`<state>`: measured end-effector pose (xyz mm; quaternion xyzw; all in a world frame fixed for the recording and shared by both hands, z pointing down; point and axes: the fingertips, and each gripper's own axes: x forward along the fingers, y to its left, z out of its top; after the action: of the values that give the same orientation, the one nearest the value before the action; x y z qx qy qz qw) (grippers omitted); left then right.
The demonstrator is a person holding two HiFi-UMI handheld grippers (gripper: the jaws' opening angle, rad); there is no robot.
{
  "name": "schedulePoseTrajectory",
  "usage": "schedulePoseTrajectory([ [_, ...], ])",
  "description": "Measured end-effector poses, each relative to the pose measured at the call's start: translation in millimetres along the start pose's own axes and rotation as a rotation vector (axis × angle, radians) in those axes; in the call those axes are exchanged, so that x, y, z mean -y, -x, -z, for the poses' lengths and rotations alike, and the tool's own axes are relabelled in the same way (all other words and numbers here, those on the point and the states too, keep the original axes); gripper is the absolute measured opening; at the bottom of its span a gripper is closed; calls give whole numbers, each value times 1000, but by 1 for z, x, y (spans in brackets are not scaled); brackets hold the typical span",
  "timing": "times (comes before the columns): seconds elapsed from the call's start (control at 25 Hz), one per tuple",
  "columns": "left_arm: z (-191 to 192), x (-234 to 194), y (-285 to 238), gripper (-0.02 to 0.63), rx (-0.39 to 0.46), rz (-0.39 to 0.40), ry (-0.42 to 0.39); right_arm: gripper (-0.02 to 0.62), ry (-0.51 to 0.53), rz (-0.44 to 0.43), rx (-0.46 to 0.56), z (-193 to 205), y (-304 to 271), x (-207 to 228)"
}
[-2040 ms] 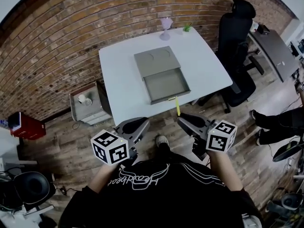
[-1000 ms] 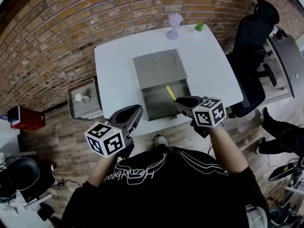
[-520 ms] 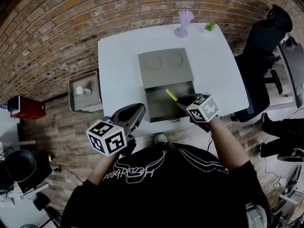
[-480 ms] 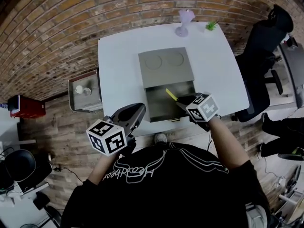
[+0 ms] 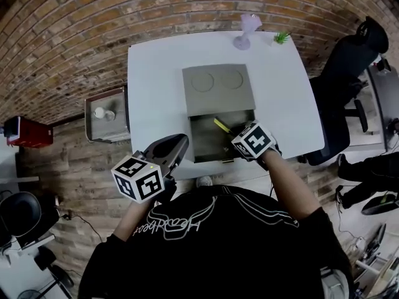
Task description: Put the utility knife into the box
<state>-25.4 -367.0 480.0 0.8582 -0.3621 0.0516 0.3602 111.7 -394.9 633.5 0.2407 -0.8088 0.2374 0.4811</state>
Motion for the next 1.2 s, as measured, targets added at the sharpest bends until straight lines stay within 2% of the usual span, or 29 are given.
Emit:
schedulePoseTrajectory([
  [0.24, -3, -4, -5, 41, 16, 6, 13, 69, 101, 32, -77, -4, -4, 0],
  [0.4, -6, -3, -4, 41, 30, 5, 11, 71, 117, 17, -80, -3, -5, -1],
  [0.56, -4, -4, 1, 41, 31, -1, 13, 74, 166, 46, -91, -2, -6, 0],
  [0.64, -4, -5, 3, 41, 29, 0, 14, 106, 173, 86, -133, 8, -6, 7],
  [0.72, -5, -4, 6, 41, 30, 11, 15, 192, 183, 102, -144, 12, -4, 10],
  [0.84, -7, 1, 12, 41, 26, 22, 1, 216, 156, 51, -65, 3, 2, -5],
  [1.0, -13, 11, 26, 41, 12, 28, -24, 245, 111, 32, 71, -14, 28, -21],
  [1.2, -16, 24, 43, 41, -24, 45, -53, 255, 141, -90, 276, -44, 77, -72],
])
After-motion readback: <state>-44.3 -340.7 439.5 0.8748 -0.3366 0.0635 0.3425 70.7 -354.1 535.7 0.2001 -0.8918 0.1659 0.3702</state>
